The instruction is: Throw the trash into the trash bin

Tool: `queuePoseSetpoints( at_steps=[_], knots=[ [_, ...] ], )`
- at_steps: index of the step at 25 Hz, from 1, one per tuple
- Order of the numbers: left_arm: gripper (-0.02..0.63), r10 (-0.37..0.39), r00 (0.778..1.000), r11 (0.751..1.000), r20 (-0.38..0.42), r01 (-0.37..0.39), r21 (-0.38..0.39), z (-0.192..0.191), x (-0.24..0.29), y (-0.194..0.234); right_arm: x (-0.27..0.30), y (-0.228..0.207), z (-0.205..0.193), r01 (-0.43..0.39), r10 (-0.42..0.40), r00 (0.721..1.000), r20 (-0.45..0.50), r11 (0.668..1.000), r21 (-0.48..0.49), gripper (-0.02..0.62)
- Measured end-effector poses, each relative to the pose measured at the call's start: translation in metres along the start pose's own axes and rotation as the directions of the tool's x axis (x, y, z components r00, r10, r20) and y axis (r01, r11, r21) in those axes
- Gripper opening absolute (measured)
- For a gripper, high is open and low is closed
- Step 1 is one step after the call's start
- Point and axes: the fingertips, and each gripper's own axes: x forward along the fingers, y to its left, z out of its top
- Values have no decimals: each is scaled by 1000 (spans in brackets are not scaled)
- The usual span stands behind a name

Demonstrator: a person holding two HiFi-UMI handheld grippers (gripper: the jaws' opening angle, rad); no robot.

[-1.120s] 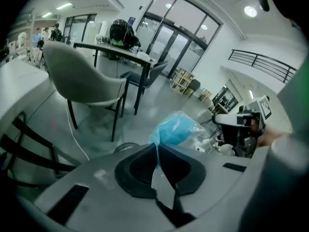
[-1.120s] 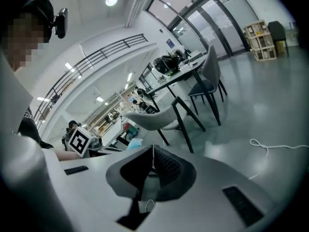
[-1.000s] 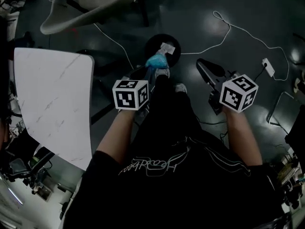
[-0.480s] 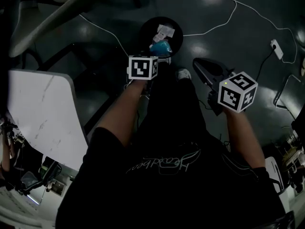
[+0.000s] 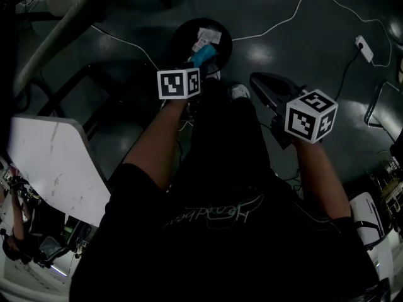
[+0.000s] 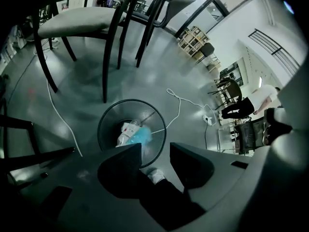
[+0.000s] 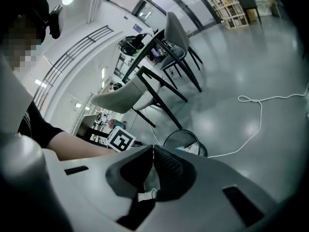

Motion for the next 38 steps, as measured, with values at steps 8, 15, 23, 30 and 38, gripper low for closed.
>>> queuePoseSetpoints(
  at_steps=[8, 15, 23, 30, 38],
  knots=[
    [192, -4, 1000, 998, -21, 3, -59, -17, 0, 13, 7, -3, -2, -11, 12, 1000, -7, 1000, 7, 34],
    [190, 15, 999, 996, 44, -12, -85, -24, -18, 6, 10, 2, 1, -47, 47, 999, -25, 999, -22, 34],
    [161, -13, 966, 994, 256, 39, -98, -11, -100, -45, -32, 43, 55, -88, 96, 995, 37, 981, -175, 34],
    [48, -106, 845, 994, 524, 108, 27, 27, -224, -137, -112, 103, 107, -102, 160, 979, 126, 921, -376, 34],
    [5, -239, 635, 971, 735, 142, 193, 48, -410, -248, -227, 236, 145, -197, 360, 917, 174, 786, -587, 34]
  ],
)
